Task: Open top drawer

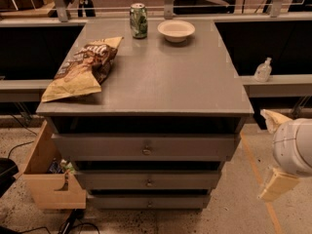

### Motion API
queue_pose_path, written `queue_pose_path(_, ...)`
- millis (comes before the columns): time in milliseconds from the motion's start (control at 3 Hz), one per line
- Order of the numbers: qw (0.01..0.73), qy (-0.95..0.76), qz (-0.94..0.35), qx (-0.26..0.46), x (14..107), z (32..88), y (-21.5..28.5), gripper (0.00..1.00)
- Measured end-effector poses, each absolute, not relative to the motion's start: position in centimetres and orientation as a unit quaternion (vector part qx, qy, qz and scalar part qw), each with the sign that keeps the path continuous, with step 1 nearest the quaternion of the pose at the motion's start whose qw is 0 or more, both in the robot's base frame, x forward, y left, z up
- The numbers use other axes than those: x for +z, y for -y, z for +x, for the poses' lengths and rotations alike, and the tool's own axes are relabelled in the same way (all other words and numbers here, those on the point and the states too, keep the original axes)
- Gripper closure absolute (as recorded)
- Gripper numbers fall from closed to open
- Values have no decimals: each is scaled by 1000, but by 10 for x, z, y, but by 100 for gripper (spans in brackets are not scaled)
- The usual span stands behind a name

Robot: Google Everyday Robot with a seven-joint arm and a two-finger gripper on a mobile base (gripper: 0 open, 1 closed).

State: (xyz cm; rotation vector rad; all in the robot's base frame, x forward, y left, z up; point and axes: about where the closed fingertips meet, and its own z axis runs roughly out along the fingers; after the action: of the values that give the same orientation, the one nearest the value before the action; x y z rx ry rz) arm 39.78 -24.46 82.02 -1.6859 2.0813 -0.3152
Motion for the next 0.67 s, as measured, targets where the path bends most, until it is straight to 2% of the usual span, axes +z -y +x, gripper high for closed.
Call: queue_pose_path(667, 239, -699, -663, -118, 775, 400, 198, 0)
